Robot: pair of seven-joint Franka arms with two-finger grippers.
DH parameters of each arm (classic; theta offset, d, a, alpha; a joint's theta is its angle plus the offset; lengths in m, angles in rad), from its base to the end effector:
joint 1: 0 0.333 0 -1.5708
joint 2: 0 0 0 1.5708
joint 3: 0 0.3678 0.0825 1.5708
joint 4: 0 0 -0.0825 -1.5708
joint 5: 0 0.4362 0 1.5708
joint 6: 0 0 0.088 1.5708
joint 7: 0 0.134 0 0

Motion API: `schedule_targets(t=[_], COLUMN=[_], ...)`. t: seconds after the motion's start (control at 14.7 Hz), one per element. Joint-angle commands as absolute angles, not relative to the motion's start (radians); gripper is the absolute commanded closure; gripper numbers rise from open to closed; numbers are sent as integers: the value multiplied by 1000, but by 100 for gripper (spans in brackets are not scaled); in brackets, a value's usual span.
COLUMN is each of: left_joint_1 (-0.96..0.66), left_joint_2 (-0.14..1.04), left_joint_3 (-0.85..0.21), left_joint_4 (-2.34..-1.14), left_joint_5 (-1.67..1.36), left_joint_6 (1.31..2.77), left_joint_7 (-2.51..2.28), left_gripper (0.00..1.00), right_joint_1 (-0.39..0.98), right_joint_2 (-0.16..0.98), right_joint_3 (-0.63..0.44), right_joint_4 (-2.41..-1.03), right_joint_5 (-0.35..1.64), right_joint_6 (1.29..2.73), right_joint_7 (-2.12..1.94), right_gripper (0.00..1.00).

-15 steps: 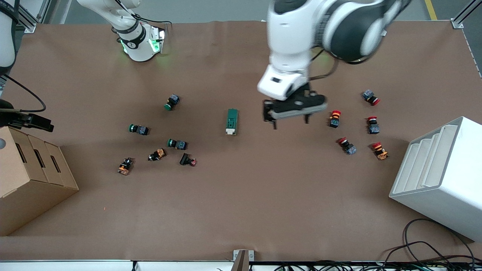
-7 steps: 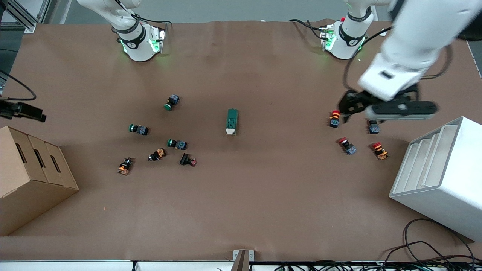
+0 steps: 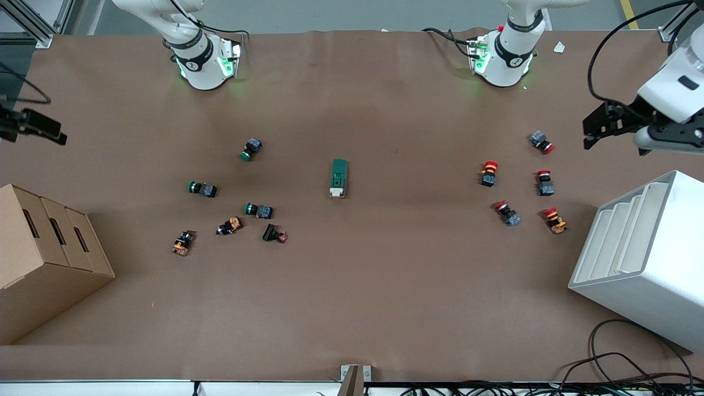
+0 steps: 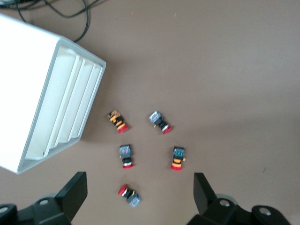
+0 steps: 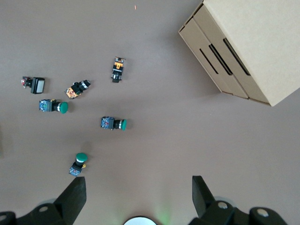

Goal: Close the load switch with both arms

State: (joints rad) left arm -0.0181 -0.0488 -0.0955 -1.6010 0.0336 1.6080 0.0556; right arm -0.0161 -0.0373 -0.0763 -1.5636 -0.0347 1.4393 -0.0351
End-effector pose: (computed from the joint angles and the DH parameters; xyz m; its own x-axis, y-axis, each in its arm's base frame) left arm 0.5910 -0.0645 0.6661 0.9841 -0.1696 0.0533 -0.1675 -0.9850 -0.0413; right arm 0.5739 -0.0591 0.6643 0.9942 -0.0612 -0.0880 -0.0588 -0.9979 0.0287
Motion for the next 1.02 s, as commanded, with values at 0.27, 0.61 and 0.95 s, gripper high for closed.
schedule_targets(t=[0.27, 0.61, 0.95], left_joint_1=[9, 8, 0], left_joint_2=[-182, -176, -167], left_joint_3=[-95, -95, -95], left_joint_4=[-1743, -1730, -1713], left_joint_5=[-18, -23, -6], left_joint_6=[1582, 1551, 1552], left_joint_7=[20, -83, -92], left_gripper=[0, 0, 0], right_joint_1=[-12, -3, -12], right_joint_2=[-169, -186, -187], right_joint_3=[-75, -72, -94], right_joint_4=[-1697, -1697, -1695], right_joint_5=[-26, -18, 64], right_joint_6=[1476, 1459, 1431], right_joint_7=[-49, -41, -72], right_gripper=[0, 0, 0])
